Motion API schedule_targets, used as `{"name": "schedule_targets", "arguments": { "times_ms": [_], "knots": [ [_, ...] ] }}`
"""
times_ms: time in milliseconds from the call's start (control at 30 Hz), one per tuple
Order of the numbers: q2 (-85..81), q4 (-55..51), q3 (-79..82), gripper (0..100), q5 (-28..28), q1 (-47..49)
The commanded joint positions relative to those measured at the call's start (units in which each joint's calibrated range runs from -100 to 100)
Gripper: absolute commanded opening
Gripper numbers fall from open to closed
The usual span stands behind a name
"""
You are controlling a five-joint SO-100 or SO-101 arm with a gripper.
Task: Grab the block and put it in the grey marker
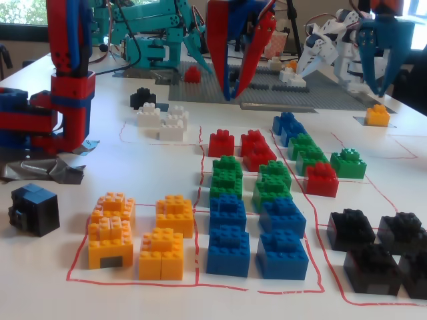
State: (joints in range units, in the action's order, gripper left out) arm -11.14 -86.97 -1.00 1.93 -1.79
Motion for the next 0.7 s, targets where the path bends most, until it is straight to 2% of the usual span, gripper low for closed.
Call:
{"name": "schedule_targets", "arguments": {
  "times_ms": [0,667],
  "knots": [
    [-2.1,0.9,-3.9,0,-0.1,-0.5],
    [-2.9,0.8,-3.3,0,0.2,-0.4]
  ]
}}
